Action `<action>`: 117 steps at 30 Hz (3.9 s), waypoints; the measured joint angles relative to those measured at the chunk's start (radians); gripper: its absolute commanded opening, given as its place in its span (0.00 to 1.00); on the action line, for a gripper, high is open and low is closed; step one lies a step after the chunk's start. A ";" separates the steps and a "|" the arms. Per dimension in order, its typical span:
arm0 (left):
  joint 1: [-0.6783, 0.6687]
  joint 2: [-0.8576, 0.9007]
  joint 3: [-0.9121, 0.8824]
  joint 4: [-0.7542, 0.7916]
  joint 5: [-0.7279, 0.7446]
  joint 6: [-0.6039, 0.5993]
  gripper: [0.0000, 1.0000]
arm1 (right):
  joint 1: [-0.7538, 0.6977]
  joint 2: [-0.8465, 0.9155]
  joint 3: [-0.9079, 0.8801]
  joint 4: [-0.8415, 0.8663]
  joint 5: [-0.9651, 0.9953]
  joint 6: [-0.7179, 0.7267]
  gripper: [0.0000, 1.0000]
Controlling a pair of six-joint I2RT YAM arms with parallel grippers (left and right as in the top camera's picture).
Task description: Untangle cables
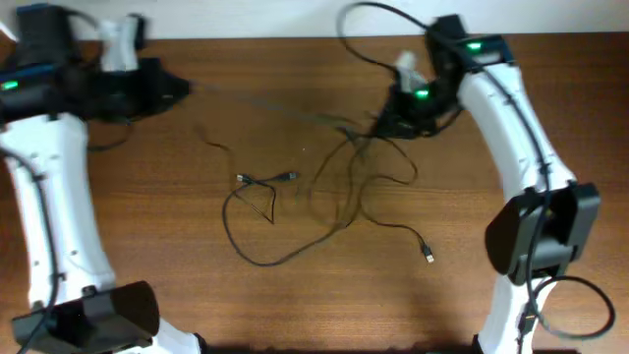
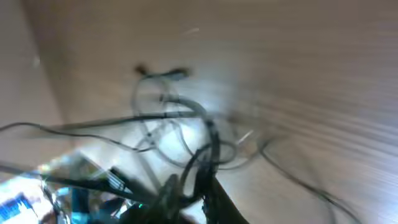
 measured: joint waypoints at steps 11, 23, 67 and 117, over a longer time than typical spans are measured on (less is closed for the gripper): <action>0.126 -0.029 0.020 0.023 -0.231 -0.014 0.00 | -0.110 0.030 -0.022 -0.065 0.410 -0.066 0.22; 0.188 -0.074 0.653 -0.053 -0.654 -0.061 0.00 | -0.110 0.031 -0.022 -0.073 0.419 -0.075 0.22; 0.606 0.241 -0.092 -0.084 -0.837 -0.778 0.87 | -0.053 0.031 -0.022 -0.111 0.419 -0.086 0.24; -0.572 0.016 0.014 -0.030 -0.575 -0.118 0.86 | -0.491 -0.348 0.246 -0.328 0.204 -0.208 0.77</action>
